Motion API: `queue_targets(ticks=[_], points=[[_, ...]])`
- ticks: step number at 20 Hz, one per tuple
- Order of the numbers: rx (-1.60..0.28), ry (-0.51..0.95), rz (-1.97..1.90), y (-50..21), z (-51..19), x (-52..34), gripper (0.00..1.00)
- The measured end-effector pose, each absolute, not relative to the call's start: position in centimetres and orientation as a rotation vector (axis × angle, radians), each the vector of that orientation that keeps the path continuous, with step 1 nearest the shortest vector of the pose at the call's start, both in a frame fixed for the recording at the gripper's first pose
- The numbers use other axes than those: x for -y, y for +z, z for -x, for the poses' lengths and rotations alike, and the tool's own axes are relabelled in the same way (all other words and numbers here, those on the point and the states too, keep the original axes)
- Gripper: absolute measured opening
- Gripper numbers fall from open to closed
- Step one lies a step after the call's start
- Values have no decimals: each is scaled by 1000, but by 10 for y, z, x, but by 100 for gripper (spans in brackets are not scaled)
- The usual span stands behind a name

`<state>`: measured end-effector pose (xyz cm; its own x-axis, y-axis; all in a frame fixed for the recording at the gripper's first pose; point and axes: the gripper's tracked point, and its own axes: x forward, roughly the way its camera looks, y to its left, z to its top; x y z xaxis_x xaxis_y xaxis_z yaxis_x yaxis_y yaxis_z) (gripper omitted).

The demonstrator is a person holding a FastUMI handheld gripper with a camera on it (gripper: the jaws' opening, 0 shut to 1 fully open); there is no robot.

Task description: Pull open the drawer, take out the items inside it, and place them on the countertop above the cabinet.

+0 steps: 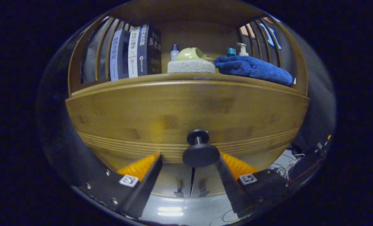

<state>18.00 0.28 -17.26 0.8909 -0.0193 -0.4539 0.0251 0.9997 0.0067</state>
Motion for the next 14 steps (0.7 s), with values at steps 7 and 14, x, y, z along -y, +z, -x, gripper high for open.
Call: queue_targets(ticks=[7, 14], points=[[-416, -25, -128, -171, -180, -5, 99], [-270, -108, -154, -83, -126, 22, 99]])
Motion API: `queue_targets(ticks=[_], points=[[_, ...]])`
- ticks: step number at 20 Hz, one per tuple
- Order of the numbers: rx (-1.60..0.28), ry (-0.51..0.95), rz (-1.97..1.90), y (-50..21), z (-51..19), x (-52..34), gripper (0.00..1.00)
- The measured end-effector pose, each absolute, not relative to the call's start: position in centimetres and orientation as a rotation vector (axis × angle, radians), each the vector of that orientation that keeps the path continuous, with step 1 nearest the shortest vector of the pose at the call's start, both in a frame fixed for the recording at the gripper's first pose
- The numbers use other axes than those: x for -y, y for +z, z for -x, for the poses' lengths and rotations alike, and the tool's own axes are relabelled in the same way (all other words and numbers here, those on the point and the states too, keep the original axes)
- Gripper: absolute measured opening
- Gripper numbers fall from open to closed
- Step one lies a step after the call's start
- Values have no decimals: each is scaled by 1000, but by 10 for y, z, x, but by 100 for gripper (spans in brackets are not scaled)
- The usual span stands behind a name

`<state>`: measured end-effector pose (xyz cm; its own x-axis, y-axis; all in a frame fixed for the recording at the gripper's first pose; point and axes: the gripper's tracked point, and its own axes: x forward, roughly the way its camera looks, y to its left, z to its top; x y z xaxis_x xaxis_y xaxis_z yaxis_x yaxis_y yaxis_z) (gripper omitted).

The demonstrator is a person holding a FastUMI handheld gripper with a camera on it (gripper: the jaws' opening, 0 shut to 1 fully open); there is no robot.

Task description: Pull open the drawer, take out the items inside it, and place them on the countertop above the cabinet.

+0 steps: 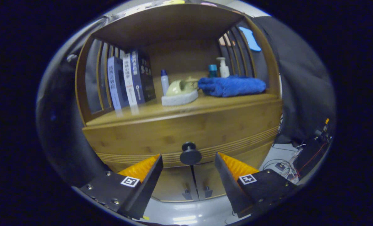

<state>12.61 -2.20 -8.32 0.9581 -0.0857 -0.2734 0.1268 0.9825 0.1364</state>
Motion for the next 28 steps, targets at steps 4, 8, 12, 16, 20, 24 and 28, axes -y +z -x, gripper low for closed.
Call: queue_targets(ticks=[4, 8, 12, 16, 20, 24, 28], points=[[-209, -111, -126, -25, -95, 28, 99], [-148, -92, -87, 37, -66, 23, 99], [-47, -32, -102, 99, -32, 11, 99], [23, 15, -126, 133, 3, 7, 99], [26, -25, -99, 130, 35, 28, 99], [16, -55, -93, 100, 54, 48, 99], [-42, -66, -126, 65, 53, 57, 99]])
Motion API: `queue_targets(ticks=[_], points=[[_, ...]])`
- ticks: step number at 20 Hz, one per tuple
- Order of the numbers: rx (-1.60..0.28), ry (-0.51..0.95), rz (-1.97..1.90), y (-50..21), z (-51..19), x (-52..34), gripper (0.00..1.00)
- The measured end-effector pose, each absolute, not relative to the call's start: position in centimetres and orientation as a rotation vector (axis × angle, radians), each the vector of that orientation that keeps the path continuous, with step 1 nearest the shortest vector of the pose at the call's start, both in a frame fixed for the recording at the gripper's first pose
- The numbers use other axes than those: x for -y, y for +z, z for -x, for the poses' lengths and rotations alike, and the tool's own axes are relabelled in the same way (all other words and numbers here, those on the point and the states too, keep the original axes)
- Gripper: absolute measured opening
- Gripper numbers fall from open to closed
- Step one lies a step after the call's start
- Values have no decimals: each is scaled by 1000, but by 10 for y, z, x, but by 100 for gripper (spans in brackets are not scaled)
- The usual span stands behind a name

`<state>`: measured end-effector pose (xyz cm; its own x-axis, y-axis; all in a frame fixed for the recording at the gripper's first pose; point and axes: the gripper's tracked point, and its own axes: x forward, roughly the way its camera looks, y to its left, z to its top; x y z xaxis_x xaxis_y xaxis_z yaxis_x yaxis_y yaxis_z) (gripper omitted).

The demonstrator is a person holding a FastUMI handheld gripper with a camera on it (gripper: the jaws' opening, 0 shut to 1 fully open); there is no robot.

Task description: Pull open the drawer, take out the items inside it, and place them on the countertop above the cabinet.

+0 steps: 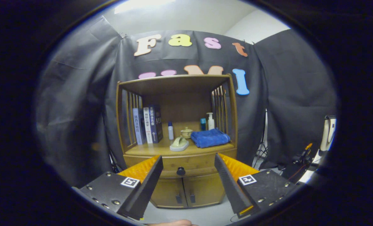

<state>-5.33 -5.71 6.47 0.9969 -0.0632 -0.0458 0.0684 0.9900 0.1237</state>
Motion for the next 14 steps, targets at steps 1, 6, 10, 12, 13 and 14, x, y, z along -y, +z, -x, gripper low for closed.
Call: queue_targets(ticks=[1, 6, 10, 12, 13, 14], points=[[-61, -73, -124, 60, 52, 60, 99], [-74, -49, -93, 63, 41, 42, 99], [-93, -22, -71, 61, 36, 27, 99], [-107, -16, -51, 59, 35, 24, 99], [-107, -11, -43, 61, 34, 22, 99], [-102, -6, -40, 64, 34, 20, 99]])
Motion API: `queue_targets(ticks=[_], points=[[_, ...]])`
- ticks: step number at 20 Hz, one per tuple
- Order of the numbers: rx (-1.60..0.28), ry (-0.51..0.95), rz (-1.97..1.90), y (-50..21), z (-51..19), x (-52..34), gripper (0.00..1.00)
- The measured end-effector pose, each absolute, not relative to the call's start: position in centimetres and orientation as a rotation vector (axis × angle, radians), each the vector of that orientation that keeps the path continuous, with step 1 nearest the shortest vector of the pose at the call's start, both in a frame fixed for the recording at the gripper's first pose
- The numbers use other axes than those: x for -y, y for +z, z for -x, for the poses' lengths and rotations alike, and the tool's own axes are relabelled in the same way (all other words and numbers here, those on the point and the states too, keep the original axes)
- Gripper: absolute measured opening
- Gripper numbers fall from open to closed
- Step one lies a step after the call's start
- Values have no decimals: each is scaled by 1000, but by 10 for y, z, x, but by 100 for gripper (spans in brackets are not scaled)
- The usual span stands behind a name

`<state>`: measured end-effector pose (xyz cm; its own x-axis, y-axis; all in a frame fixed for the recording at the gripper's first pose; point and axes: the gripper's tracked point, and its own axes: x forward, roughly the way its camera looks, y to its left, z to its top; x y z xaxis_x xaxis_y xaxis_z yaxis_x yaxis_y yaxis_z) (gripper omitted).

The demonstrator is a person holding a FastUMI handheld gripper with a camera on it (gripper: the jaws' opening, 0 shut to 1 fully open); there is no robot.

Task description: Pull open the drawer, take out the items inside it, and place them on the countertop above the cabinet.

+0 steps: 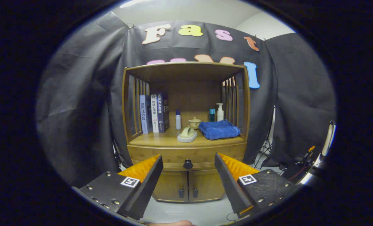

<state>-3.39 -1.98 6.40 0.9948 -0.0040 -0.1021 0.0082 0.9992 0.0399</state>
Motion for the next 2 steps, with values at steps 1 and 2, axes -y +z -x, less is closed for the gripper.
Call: queue_targets(ticks=[1, 2], points=[[-94, 1, -39, 66, 34, 17, 99], [-86, 4, -36, 70, 34, 16, 99]])
